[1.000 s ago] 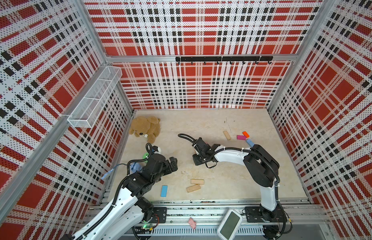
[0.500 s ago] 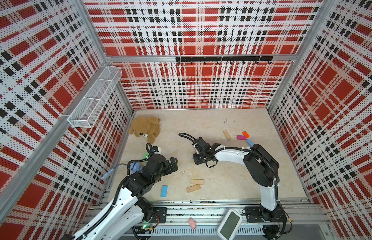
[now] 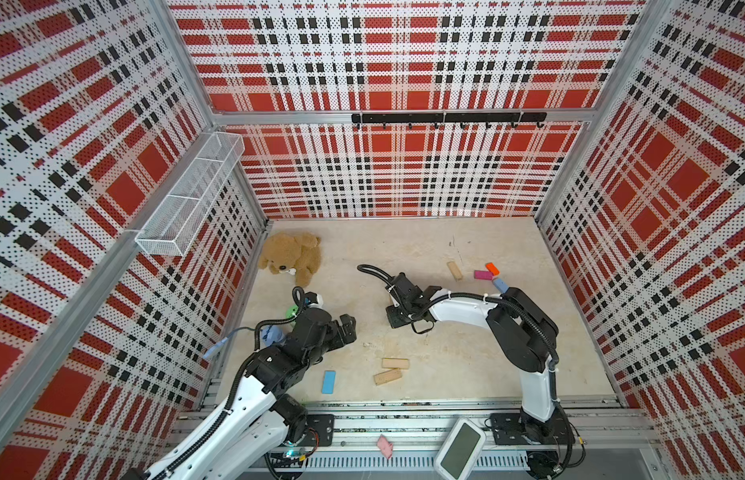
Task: Assemble the letter p with building blocks
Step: Assemble the building block at the center of the board.
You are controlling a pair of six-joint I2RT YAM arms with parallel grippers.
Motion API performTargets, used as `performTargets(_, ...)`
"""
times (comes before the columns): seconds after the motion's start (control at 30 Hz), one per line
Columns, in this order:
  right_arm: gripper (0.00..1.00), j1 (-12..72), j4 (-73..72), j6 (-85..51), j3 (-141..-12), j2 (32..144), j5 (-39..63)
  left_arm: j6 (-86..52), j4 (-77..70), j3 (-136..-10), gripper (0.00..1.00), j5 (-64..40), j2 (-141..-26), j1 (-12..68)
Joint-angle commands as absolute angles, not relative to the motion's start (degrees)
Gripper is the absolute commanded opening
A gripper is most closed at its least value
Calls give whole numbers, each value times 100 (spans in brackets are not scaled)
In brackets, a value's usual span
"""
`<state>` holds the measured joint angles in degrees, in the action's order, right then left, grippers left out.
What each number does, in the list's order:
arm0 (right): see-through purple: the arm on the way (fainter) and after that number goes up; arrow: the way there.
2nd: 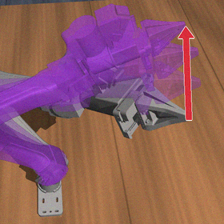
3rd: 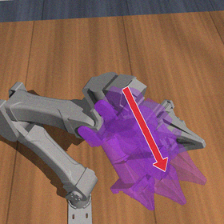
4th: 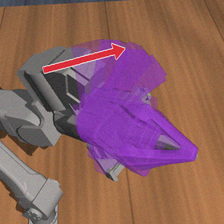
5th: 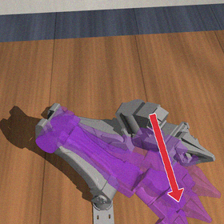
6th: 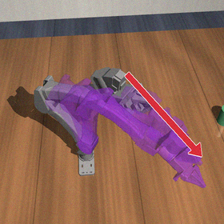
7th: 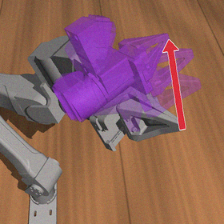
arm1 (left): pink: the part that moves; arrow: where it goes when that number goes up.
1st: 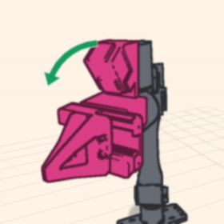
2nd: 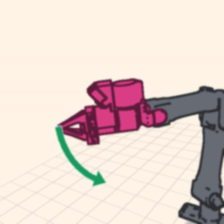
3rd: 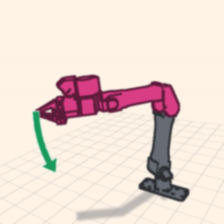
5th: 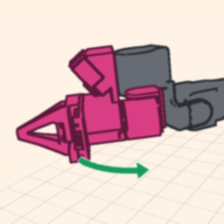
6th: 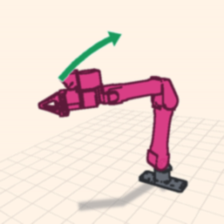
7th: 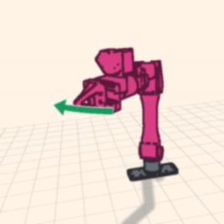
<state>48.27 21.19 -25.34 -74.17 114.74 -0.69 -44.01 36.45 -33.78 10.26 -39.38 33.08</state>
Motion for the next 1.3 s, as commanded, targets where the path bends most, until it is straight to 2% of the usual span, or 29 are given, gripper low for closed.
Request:
performTargets(0.0,23,4804,1986,-2432,-7493,11552,-40,-4333,3568,-3279,99,1017,-3867,3271)
performTargets(0.13,24,4799,1762,-2443,-7276,11217,231,-4447,3778,-3303,99,940,-3859,3274)
performTargets(0.23,29,4806,1642,-2478,-7084,10872,439,-4677,4135,-3404,100,970,-3858,3376)
performTargets(0.37,41,4803,1568,-2513,-6829,10261,718,-5281,4625,-3365,99,1799,-3762,4030)
performTargets(0.43,48,4805,1603,-2496,-6696,9904,747,-5534,4827,-3237,99,2069,-3584,4098)
performTargets(0.67,71,4807,2048,-2417,-6360,8798,320,-6111,5247,-2709,99,2369,-3104,4073)
performTargets(0.83,83,4808,2189,-2382,-6213,8384,92,-6161,5096,-2521,99,2182,-3543,4153)
performTargets(1.1,91,4808,2312,-2334,-6259,8396,-1,-6144,4757,-2476,99,2068,-4459,4559)
performTargets(1.27,93,4807,2391,-2315,-6311,8403,-78,-6064,4431,-2487,99,1625,-5154,4619)
